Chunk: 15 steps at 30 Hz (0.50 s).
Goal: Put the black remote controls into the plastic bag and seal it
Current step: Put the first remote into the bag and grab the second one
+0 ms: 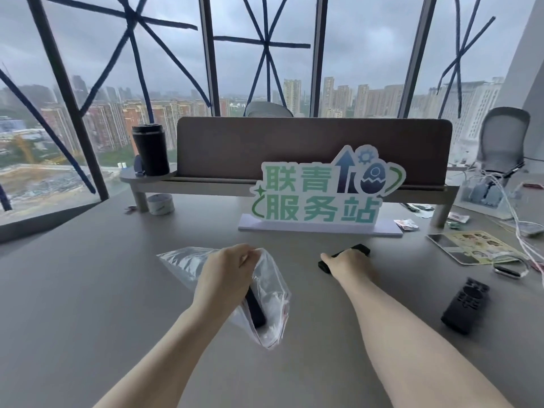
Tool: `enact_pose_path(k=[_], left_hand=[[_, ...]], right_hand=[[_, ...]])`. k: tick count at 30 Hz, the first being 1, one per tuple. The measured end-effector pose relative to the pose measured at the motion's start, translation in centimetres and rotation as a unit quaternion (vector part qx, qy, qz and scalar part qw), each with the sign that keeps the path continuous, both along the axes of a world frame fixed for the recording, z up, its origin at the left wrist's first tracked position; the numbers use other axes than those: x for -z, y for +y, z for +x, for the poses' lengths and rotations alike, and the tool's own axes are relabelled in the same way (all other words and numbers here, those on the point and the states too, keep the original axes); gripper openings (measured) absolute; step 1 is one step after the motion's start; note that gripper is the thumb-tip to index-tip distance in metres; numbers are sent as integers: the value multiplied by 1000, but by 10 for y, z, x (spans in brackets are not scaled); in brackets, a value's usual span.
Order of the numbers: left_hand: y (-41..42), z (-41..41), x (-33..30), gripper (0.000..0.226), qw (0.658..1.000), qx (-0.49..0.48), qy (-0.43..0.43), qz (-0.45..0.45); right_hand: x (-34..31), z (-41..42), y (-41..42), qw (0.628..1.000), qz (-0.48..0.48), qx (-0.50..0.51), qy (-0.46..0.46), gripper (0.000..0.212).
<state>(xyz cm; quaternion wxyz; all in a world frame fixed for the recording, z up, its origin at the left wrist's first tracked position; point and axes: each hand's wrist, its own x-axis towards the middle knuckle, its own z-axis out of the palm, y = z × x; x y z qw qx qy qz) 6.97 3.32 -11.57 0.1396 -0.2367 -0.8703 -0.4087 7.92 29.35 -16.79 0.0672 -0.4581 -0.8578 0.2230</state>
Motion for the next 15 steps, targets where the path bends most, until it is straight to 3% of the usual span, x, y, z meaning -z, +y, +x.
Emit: enact_pose_path(k=[5, 8, 10, 12, 15], left_hand=[[3, 0, 2, 33, 1000, 7, -21, -15], [10, 5, 1, 37, 998, 12, -57, 12], [23, 11, -1, 36, 996, 29, -78, 22], [41, 19, -3, 38, 996, 45, -78, 28], [70, 34, -17, 40, 994, 68, -56, 64]], right_hand=[[-3, 7, 15, 998, -51, -33, 6, 24], [-5, 45, 13, 986, -128, -67, 84, 13], [-5, 83, 5, 954, -227, -52, 188, 15], [-5, 128, -6, 893, -329, -37, 304, 16], [-17, 194, -22, 829, -412, -71, 371, 14]])
